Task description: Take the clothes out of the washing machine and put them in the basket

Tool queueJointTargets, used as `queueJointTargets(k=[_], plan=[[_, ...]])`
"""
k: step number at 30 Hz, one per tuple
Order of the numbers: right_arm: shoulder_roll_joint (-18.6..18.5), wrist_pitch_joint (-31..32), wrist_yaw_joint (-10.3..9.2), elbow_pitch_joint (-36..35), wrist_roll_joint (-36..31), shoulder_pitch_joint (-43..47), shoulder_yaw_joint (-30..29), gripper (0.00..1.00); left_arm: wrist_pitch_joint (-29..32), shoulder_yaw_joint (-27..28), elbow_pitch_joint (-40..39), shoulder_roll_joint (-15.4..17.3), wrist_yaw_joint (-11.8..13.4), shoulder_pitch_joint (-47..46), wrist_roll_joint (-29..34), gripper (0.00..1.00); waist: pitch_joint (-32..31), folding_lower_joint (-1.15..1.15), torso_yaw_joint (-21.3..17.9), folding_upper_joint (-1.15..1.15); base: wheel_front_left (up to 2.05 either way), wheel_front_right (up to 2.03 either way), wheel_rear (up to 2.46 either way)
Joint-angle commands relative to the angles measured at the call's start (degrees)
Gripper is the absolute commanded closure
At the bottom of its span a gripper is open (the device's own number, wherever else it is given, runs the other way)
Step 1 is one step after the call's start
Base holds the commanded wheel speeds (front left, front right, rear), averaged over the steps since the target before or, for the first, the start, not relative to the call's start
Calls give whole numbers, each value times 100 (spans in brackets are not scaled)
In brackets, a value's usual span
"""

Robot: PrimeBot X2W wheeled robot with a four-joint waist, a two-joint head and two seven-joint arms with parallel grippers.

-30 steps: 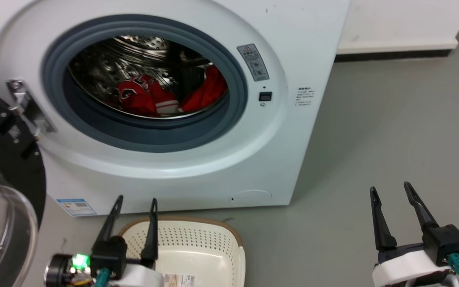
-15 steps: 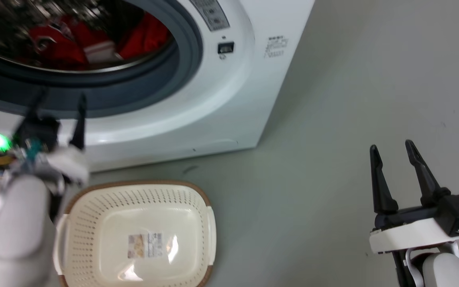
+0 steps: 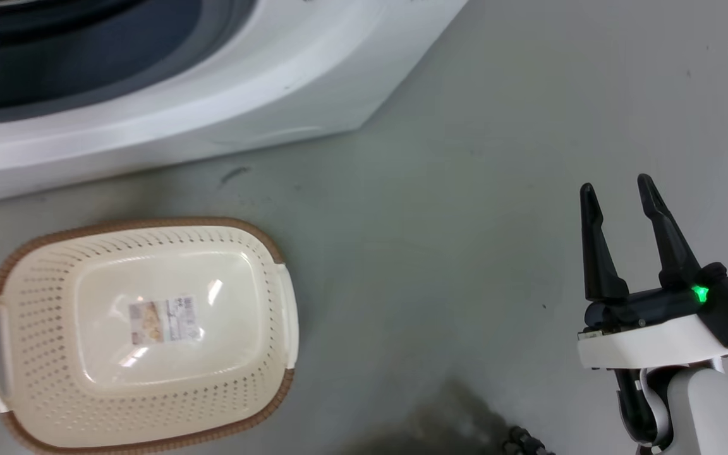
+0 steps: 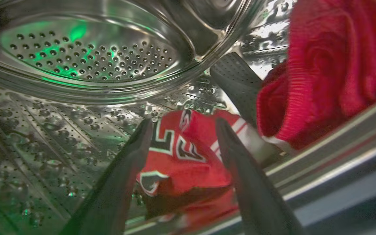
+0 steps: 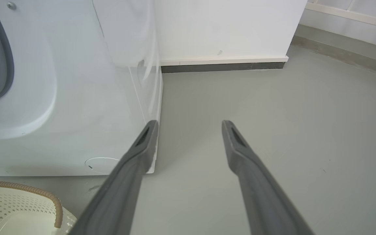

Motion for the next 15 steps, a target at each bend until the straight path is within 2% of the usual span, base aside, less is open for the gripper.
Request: queueJointTargets(k=[1,8,15], plan=[[6,-12,-6,-40,79,-114,33,0,116,-59,128,137,6,-322,62,0,405,-2,-242,0,0,0,0],[6,-12,-6,-70,251,-100,260,0,917,-429,660,580,-5,-1510,274,0,776,-2,-494,0,0,0,0],[6,-12,-6,-105,396,-89,444,0,2047,-781,1195,667,0,-2182,-39,0,939,-2,-635,0,0,0,0]])
